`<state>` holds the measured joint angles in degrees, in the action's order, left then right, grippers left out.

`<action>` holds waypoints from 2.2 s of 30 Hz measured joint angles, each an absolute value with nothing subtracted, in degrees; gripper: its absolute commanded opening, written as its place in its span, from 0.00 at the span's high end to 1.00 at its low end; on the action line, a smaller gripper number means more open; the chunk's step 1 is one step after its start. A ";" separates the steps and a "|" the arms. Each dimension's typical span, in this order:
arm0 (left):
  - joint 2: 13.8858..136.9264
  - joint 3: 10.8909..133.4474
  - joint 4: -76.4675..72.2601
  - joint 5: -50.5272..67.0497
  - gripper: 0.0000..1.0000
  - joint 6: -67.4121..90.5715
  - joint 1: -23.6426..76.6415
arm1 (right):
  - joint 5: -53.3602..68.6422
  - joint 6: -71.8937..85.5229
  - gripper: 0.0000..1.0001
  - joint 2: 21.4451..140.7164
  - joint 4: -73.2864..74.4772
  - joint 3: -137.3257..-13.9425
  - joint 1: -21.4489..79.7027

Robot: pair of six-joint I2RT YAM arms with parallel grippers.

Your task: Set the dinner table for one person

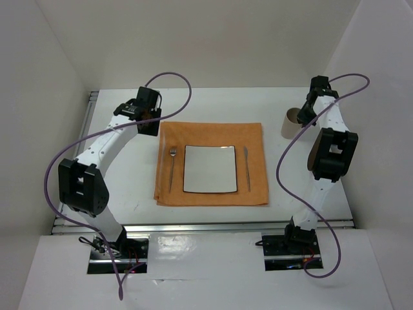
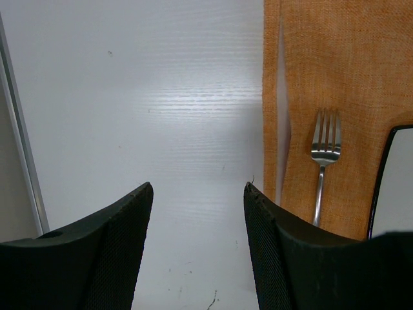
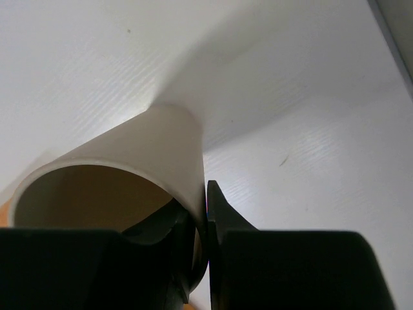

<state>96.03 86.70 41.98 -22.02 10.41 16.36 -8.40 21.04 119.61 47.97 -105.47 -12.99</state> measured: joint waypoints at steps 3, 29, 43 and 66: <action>96.03 86.70 42.00 -22.02 0.35 10.44 15.79 | -7.25 20.27 1.00 119.61 48.62 -107.81 -12.99; 95.88 85.60 42.09 -20.64 0.35 10.44 15.05 | -7.31 18.79 1.00 120.62 50.85 -109.19 12.01; 95.83 85.60 42.04 -19.59 0.35 10.44 14.04 | -8.56 19.09 0.69 121.56 51.96 -109.78 12.01; 95.70 84.95 42.13 -19.16 0.36 10.39 13.85 | -8.45 17.87 0.23 118.85 60.10 -125.12 12.01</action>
